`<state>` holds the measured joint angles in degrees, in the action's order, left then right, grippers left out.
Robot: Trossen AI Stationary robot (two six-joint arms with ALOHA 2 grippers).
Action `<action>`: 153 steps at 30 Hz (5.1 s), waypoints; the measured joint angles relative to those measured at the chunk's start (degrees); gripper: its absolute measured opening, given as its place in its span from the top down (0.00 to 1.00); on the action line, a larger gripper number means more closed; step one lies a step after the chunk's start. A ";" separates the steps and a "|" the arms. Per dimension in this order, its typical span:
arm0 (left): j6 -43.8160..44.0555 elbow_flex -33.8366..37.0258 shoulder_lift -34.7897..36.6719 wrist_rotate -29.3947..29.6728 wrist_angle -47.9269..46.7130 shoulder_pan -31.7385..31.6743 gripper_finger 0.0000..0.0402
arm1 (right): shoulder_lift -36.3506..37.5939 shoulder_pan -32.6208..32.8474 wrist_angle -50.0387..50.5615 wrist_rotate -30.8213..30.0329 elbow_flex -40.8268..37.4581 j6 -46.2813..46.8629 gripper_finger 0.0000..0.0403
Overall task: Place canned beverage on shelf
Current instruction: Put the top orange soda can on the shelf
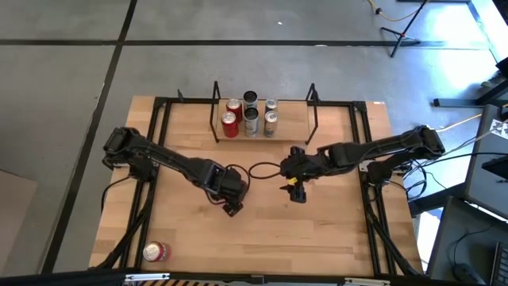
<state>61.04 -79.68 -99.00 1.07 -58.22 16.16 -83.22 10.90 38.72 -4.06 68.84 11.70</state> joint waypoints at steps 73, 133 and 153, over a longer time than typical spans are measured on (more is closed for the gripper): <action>-10.55 29.12 12.83 27.63 55.86 3.52 0.31 | 8.83 -0.02 -13.42 6.64 -7.43 6.22 0.27; -46.06 28.98 21.40 26.43 85.45 -0.70 0.27 | 4.21 -6.99 -46.87 8.87 -1.49 15.72 0.09; -40.51 28.98 21.38 23.26 76.81 -0.83 0.27 | 1.39 -12.37 -29.10 24.59 4.34 16.51 0.09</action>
<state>20.53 -50.70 -77.62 24.34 18.60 15.33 -81.82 -1.48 9.62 20.53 73.18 28.21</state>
